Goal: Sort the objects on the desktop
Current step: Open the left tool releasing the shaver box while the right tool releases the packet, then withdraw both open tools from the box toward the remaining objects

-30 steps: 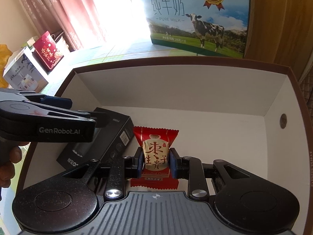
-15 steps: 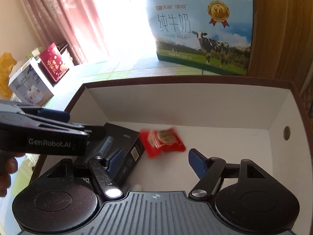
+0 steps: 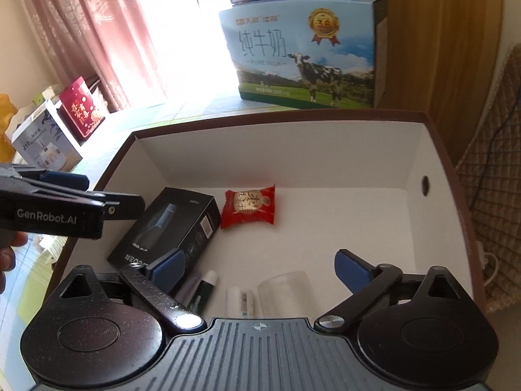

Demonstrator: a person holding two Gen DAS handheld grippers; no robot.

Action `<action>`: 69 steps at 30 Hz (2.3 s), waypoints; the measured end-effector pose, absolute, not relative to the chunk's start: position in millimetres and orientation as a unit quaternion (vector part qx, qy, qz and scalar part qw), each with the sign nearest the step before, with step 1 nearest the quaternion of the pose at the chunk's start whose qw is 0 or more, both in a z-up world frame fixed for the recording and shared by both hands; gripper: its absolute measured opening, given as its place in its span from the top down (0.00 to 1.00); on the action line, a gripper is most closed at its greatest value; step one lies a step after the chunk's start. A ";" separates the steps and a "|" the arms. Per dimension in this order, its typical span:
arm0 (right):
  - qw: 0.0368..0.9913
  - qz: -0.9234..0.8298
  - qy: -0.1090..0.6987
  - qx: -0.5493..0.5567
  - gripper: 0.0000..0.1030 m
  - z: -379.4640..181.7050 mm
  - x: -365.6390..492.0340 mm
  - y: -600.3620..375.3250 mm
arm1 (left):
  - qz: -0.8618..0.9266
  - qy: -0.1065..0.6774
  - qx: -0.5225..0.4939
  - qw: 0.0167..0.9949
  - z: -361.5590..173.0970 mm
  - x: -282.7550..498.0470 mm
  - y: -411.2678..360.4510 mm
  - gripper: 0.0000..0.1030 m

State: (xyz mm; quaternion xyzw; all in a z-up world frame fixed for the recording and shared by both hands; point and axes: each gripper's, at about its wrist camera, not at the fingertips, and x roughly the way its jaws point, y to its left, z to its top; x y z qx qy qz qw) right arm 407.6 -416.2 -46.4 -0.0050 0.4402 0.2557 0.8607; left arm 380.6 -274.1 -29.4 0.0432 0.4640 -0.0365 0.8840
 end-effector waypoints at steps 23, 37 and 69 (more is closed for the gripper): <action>0.881 0.233 0.412 0.007 0.02 -7.2 342.4 -430.1 | -0.043 0.444 0.035 0.894 -2.4 301.4 -261.7 0.08; 0.888 0.235 0.395 0.007 0.02 7.8 285.0 -417.7 | -0.048 0.434 0.034 0.899 12.9 244.8 -235.1 0.08; 0.851 0.275 0.448 0.000 0.02 -20.5 185.9 -321.0 | -0.020 0.478 0.029 0.878 -7.3 155.9 -113.7 0.08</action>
